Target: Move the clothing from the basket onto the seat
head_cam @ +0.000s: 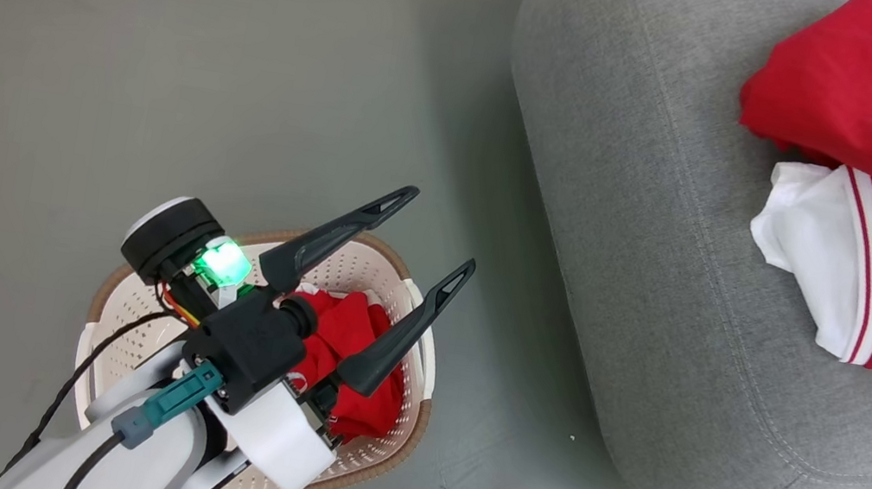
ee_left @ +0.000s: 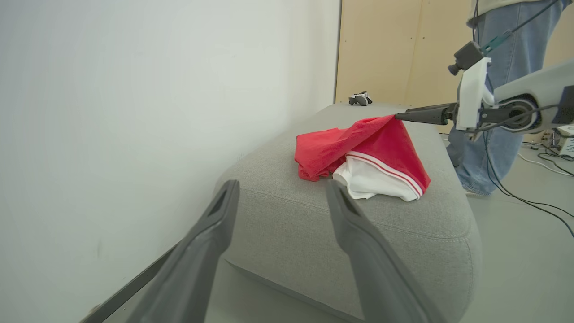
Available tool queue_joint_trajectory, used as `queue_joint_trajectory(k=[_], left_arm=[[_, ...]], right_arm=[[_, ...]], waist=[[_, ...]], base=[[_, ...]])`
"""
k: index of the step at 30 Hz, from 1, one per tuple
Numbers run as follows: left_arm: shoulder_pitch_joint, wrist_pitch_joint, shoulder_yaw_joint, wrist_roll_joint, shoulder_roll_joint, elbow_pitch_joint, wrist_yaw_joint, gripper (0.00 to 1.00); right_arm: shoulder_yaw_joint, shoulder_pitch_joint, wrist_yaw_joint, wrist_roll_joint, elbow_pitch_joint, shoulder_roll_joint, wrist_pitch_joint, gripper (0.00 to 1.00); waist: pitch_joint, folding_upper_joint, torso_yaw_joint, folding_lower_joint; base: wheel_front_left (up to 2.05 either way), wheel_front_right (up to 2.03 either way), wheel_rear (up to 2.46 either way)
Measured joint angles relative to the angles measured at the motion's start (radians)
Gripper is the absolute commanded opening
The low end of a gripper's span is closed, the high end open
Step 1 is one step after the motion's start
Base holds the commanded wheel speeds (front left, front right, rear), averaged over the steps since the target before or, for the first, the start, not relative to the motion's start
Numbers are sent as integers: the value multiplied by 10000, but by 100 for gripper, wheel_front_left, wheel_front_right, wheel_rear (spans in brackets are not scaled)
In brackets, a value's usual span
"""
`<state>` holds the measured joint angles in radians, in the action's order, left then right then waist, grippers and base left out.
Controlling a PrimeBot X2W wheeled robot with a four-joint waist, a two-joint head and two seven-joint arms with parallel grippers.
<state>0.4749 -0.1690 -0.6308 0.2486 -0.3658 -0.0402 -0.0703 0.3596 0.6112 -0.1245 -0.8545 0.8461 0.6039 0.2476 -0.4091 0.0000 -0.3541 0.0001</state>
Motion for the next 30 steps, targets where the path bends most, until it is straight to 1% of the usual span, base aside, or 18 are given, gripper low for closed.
queue_joint_trajectory(k=[8,14,24,30], left_arm=[[-384,-245,98,92,-40,341,92,100],[-729,-385,259,268,-15,558,353,100],[-1315,-575,594,485,119,796,761,100],[-1823,-690,1035,591,159,1041,1243,100]], right_arm=[[-151,-569,0,552,-1081,52,2,100],[-184,-615,0,1009,-1990,2,2,100],[-176,-653,0,1509,-2623,-445,2,100],[-370,-640,0,2067,-3055,-859,2,100]], waist=[[421,0,-153,0],[793,0,-146,0],[1335,0,183,-1],[1679,0,547,0]], base=[[0,0,0],[0,0,0],[0,0,0],[0,0,0]])
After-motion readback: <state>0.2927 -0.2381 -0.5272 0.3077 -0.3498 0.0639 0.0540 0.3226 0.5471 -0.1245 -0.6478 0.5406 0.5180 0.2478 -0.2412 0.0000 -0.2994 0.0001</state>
